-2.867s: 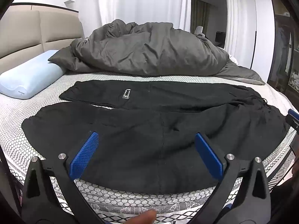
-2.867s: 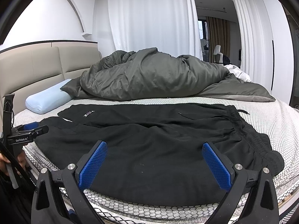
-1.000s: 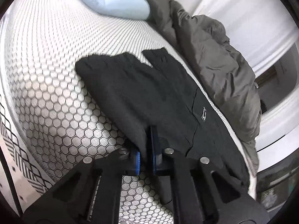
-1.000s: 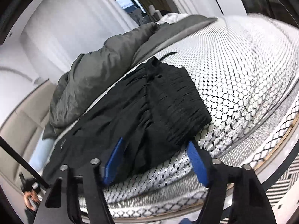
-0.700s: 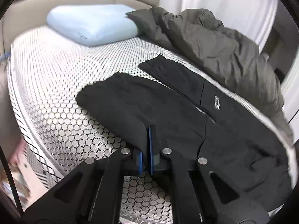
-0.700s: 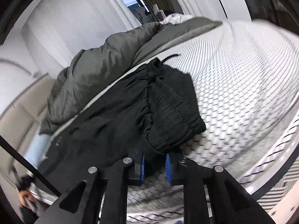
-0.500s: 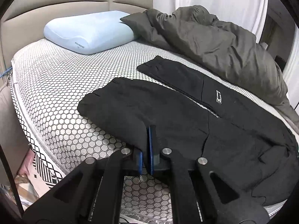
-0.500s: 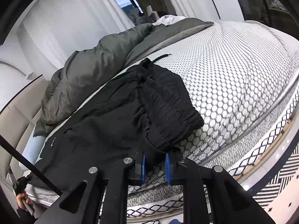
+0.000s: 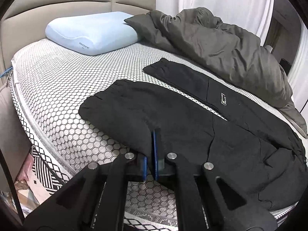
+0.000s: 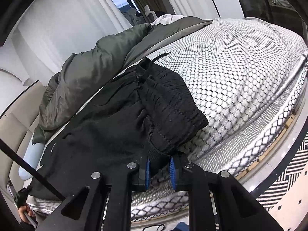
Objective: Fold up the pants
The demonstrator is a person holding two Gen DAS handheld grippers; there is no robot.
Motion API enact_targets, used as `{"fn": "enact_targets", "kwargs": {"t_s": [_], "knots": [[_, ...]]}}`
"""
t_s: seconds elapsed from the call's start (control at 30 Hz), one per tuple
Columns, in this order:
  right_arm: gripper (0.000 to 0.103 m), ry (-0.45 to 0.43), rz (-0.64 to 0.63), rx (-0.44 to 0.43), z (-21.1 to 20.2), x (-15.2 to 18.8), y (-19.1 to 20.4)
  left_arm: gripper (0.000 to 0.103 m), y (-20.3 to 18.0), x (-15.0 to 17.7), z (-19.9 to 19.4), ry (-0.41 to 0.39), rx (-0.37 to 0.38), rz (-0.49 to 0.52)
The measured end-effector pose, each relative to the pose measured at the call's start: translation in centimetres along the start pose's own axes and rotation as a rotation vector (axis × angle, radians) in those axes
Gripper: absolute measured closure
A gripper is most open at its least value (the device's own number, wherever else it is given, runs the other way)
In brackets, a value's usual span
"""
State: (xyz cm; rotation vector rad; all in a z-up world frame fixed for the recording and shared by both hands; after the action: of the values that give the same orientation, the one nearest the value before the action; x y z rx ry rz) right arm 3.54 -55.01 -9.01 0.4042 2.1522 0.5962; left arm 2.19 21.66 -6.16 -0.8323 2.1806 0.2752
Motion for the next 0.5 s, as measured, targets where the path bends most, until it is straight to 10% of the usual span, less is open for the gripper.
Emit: {"fn": "enact_targets", "kwargs": {"t_s": [0.5], "knots": [[0.088,-0.069,-0.103,-0.041,-0.8,-7.8,6.7,0.101,-2.5,-8.6,-1.3,-0.077,0.066,-0.019]]}}
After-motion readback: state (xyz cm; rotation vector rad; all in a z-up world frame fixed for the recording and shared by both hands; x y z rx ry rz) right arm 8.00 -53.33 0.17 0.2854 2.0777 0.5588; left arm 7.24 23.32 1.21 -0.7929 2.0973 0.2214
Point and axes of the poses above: each gripper's, at about its wrist camera, not at the fingertips, and z roughly the way its jaws point, y to its left, x to its underside, the point moved 4 cm from there along z, roughly the way its jaws point, and after that the axes turned 13 degrees about -x, right-handed, at the moved point
